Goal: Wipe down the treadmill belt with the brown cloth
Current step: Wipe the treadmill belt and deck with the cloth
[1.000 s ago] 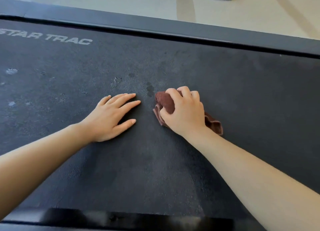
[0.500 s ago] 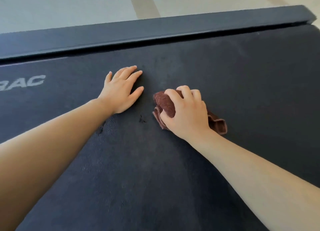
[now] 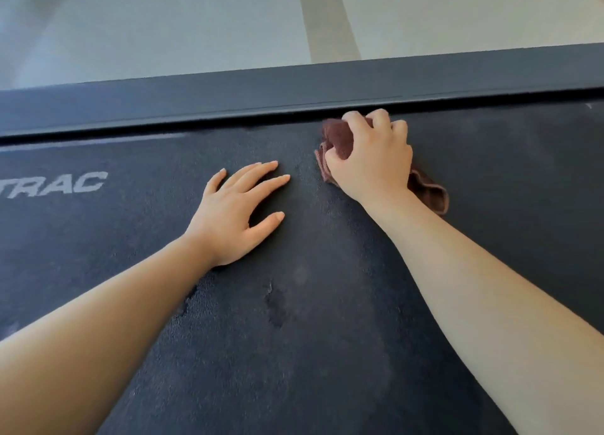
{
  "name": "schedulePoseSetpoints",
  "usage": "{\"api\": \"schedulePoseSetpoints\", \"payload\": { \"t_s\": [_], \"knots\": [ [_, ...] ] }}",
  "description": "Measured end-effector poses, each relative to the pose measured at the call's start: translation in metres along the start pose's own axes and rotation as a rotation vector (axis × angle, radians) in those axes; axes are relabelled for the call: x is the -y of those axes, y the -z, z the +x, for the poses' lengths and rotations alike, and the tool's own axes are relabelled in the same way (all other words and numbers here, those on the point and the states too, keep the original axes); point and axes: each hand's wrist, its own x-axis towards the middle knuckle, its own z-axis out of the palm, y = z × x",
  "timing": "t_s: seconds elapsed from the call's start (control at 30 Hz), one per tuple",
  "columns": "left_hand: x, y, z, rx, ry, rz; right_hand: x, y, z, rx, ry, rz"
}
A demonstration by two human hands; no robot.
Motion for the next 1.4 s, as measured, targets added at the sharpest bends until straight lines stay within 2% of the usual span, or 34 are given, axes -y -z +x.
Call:
{"api": "schedulePoseSetpoints", "payload": {
  "t_s": [0.27,0.57,0.67,0.8,1.03,1.17,1.3,1.4],
  "knots": [
    [-0.001,0.002,0.001,-0.002,0.001,-0.017,0.009,-0.003,0.028,0.090,-0.021,-0.036],
    [-0.003,-0.003,-0.007,-0.057,-0.006,-0.031,0.034,0.024,-0.085,0.070,0.031,-0.051],
    [-0.002,0.001,-0.045,-0.031,0.021,-0.050,0.050,0.033,-0.141,0.052,0.043,-0.037],
    [-0.007,0.011,-0.135,-0.005,-0.025,-0.010,0.075,0.051,-0.220,0.066,0.106,-0.020],
    [-0.013,0.019,-0.282,0.144,-0.068,0.020,0.103,0.082,-0.344,0.100,0.230,0.008],
    [-0.011,0.016,-0.317,0.130,-0.063,0.001,0.102,0.080,-0.315,0.172,0.200,0.053],
    [-0.009,0.015,-0.324,0.102,-0.070,0.016,0.112,0.065,-0.282,0.142,0.091,0.007],
    [-0.012,0.014,-0.323,0.085,-0.065,0.017,0.112,0.070,-0.299,0.149,0.142,0.002]
  ]
}}
